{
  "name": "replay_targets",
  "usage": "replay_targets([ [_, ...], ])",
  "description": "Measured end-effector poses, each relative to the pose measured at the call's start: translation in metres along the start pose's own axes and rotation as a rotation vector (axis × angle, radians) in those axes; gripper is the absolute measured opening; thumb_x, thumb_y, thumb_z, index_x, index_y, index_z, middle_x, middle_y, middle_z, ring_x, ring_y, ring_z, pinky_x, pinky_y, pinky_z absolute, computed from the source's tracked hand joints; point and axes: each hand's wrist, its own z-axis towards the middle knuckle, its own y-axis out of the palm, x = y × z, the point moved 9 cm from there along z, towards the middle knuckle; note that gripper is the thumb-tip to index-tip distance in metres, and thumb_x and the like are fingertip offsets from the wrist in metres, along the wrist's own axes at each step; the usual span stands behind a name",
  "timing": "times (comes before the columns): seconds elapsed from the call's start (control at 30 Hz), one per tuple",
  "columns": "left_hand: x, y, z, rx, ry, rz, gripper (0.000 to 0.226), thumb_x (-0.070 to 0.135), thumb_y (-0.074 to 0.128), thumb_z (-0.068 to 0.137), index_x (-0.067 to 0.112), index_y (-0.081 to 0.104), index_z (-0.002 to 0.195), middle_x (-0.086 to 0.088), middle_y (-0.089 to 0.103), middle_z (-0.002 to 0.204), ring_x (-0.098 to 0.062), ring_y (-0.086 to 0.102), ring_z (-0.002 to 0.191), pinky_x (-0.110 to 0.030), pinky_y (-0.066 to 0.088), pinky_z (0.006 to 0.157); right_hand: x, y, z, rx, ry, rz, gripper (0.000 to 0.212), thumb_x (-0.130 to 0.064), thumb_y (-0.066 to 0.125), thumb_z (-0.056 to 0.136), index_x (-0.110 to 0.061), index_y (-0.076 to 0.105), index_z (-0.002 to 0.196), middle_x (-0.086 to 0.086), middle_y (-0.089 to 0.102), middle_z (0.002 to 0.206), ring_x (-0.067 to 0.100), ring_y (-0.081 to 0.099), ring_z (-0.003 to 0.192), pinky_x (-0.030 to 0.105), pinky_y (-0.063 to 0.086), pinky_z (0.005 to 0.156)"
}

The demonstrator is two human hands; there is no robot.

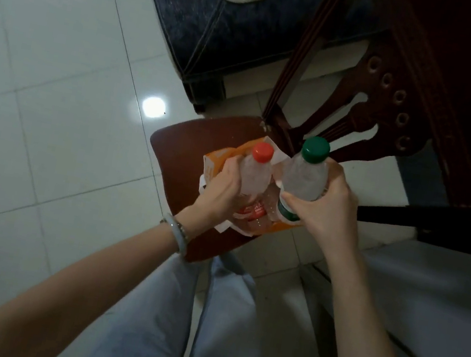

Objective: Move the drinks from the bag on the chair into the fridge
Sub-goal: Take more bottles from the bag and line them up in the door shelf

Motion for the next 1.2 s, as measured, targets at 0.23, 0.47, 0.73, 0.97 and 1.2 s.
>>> replay_targets([
  [0.23,0.064,-0.080,-0.042,0.027,0.242,0.104,0.083,0.035,0.077,0.074,0.007,0.029,0.135,-0.012,0.047,0.128,-0.022,0.057,0.104,-0.025,0.047,0.079,-0.051,-0.042,-0.061,0.107,-0.083,0.024,0.071,-0.024,0.085,0.061,-0.018,0.047,0.121,-0.004,0.057,0.109,0.010,0.052,0.105,0.023,0.043,0.080],
  [0.47,0.104,-0.125,-0.092,0.010,0.530,0.073,0.078,0.039,0.076,0.072,0.013,0.034,0.132,-0.009,0.049,0.127,-0.019,0.059,0.106,-0.035,0.055,0.083,-0.098,-0.069,-0.147,0.327,-0.150,0.048,0.069,-0.019,0.086,0.061,-0.017,0.050,0.120,-0.014,0.055,0.100,-0.005,0.052,0.096,0.005,0.044,0.078],
  [0.73,0.150,-0.142,-0.164,-0.164,0.759,0.035,0.077,0.036,0.078,0.072,0.017,0.036,0.133,-0.002,0.047,0.130,-0.010,0.052,0.111,-0.029,0.049,0.089,-0.100,-0.068,-0.270,0.618,0.071,0.208,0.062,-0.022,0.086,0.061,-0.021,0.053,0.114,-0.016,0.057,0.097,-0.002,0.057,0.092,0.014,0.047,0.071],
  [0.97,0.178,-0.090,-0.241,-0.381,1.100,0.154,0.078,0.035,0.078,0.070,0.012,0.037,0.132,-0.006,0.055,0.126,-0.016,0.057,0.111,-0.030,0.052,0.089,-0.073,-0.056,-0.389,0.837,0.275,0.312,0.065,-0.022,0.085,0.061,-0.028,0.051,0.116,-0.022,0.058,0.092,-0.015,0.055,0.081,0.003,0.044,0.065],
  [1.2,0.222,-0.019,-0.325,-0.724,1.192,0.071,0.076,0.039,0.076,0.072,0.018,0.036,0.132,0.009,0.048,0.124,-0.001,0.053,0.107,-0.005,0.045,0.082,-0.040,-0.059,-0.511,1.075,0.439,0.395,0.065,-0.016,0.086,0.059,-0.030,0.048,0.111,-0.025,0.054,0.089,-0.016,0.051,0.080,-0.001,0.040,0.063],
])
